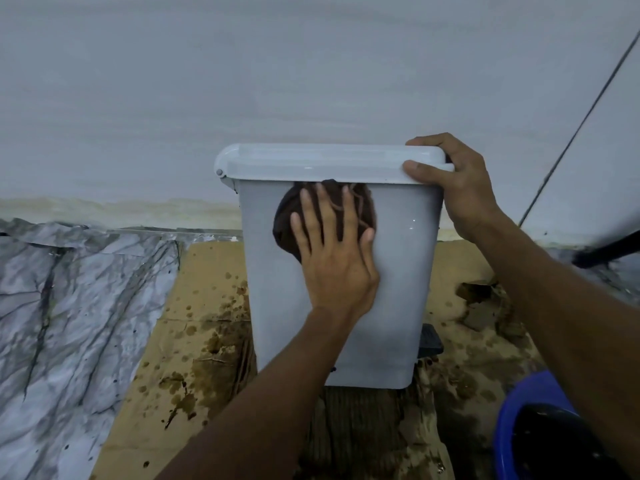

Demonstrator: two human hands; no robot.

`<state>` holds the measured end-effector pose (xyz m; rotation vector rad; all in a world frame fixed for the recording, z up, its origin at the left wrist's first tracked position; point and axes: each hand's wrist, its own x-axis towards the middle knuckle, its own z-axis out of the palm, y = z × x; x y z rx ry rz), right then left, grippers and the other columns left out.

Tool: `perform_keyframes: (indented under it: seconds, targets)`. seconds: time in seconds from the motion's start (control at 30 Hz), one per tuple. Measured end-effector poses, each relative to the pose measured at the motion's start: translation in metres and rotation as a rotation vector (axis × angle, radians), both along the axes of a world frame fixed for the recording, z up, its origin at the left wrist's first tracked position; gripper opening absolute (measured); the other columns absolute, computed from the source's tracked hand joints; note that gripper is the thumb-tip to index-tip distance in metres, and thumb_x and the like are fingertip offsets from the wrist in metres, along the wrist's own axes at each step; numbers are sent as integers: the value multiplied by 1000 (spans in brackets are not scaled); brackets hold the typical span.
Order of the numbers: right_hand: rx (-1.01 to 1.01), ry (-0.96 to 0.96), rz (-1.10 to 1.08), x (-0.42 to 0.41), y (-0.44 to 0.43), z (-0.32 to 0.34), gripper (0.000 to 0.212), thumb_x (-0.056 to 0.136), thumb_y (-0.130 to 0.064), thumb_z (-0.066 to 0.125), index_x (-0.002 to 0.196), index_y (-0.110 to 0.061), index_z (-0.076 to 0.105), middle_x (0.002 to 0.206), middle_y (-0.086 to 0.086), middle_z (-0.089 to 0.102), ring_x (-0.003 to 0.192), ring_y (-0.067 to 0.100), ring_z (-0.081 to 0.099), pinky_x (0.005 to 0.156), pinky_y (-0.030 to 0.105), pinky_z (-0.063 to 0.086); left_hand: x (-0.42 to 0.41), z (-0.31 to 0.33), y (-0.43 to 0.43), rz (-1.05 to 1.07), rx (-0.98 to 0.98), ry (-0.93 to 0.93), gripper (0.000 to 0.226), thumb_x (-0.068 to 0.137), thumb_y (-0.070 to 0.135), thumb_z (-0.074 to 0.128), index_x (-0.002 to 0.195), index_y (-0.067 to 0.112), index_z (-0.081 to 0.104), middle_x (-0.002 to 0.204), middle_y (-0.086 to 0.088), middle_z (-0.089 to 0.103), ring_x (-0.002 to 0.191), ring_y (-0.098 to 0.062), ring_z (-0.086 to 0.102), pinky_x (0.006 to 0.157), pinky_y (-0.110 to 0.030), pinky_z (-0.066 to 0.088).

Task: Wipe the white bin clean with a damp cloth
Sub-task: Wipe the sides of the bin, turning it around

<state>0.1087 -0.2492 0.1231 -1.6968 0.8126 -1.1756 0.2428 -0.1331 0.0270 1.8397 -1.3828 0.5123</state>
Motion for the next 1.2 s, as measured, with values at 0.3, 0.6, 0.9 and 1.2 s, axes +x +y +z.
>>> perform_keyframes:
  seconds: [0.3,0.6,0.9,1.2]
  targets:
    - [-20,37,-21,-4,-1,0,33,78,-27,78,107,-14,70,109,-14,70,95,1,63,86,23,53,-46,-19,-2,-372,164,-485,53,107,32,42,157,16,38,168,-12,19,157,-34,8,127,-51,0]
    - [-6,22,-10,-5,4,0,34,76,-28,78,106,-15,70,110,-13,69,95,0,65,79,20,53,23,-123,90,-767,436,-1079,67,93,39,51,157,27,35,169,-7,14,157,-31,-5,124,-50,-16]
    - [-26,-5,3,-5,12,2,34,76,-26,77,107,-15,68,109,-13,67,91,-7,62,73,13,50,70,-10,47,-133,97,-299,55,107,39,33,159,22,29,168,-13,12,158,-31,1,127,-50,1]
    - [-53,15,-27,-5,14,0,33,79,-19,77,110,-11,68,109,-10,67,88,-11,62,70,10,48,56,-128,112,-362,282,-587,78,97,37,58,162,22,19,171,-11,-3,157,-37,1,126,-53,-3]
